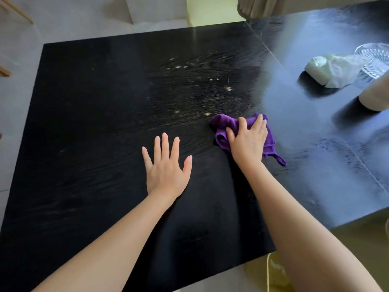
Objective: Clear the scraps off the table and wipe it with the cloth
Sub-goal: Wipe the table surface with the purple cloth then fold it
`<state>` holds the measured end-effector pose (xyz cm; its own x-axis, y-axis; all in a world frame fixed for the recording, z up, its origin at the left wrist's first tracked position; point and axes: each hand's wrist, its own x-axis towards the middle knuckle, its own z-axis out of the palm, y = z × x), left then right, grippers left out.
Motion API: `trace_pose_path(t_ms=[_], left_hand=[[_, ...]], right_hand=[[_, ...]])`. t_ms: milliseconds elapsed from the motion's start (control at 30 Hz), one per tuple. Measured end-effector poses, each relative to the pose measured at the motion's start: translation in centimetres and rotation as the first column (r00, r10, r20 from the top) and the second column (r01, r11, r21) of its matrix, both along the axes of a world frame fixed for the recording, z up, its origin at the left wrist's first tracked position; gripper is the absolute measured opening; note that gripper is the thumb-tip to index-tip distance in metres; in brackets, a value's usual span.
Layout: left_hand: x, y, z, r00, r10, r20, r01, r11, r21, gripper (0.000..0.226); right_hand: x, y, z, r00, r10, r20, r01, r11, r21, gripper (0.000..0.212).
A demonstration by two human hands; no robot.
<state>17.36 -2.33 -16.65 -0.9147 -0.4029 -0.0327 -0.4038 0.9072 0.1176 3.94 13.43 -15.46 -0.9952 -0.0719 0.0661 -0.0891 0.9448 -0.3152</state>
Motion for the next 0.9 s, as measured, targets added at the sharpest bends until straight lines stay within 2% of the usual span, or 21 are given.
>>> trace_pose_path(t_ms=[67, 133, 233, 300, 433, 567, 667, 800, 900], left_hand=[[0.1, 0.0, 0.1, 1.000, -0.007, 0.010, 0.007, 1.000, 0.005, 0.070], [0.1, 0.1, 0.1, 1.000, -0.007, 0.015, 0.007, 1.000, 0.002, 0.071], [0.1, 0.1, 0.2, 1.000, -0.010, 0.013, 0.011, 1.000, -0.013, 0.071], [0.0, 0.1, 0.3, 1.000, -0.015, 0.014, 0.015, 1.000, -0.021, 0.071], [0.0, 0.2, 0.3, 1.000, -0.004, 0.030, 0.004, 1.000, -0.029, 0.074], [-0.1, 0.0, 0.4, 0.999, 0.017, 0.052, -0.017, 1.000, -0.008, 0.075], [-0.2, 0.3, 0.8, 0.996, 0.072, 0.054, -0.076, 0.995, 0.069, 0.076], [-1.1, 4.2, 1.6, 0.994, 0.103, 0.021, -0.105, 0.975, 0.196, 0.080], [-2.2, 6.9, 1.2, 0.989, 0.138, 0.043, -0.143, 0.978, 0.153, 0.079]], right_hand=[[0.2, -1.1, 0.2, 0.999, 0.040, -0.014, -0.040, 0.999, -0.034, 0.042], [0.7, -2.6, 0.2, 0.983, 0.178, -0.048, -0.181, 0.981, -0.063, 0.038], [0.9, -5.4, 0.1, 0.922, 0.385, -0.045, -0.388, 0.915, -0.107, 0.044], [0.2, -7.0, 0.2, 0.900, 0.435, -0.023, -0.435, 0.894, -0.107, 0.053], [-1.8, -9.0, 0.2, 0.877, 0.481, 0.011, -0.480, 0.876, -0.049, 0.063], [-3.8, -9.7, -0.1, 0.839, 0.545, -0.002, -0.544, 0.838, -0.029, 0.054], [-5.2, -9.6, -0.5, 0.827, 0.560, -0.046, -0.562, 0.825, -0.059, 0.048], [-8.4, -7.6, -0.4, 0.857, 0.504, -0.104, -0.514, 0.847, -0.132, 0.041], [-12.0, -3.9, -0.6, 0.893, 0.434, -0.121, -0.449, 0.881, -0.148, 0.039]])
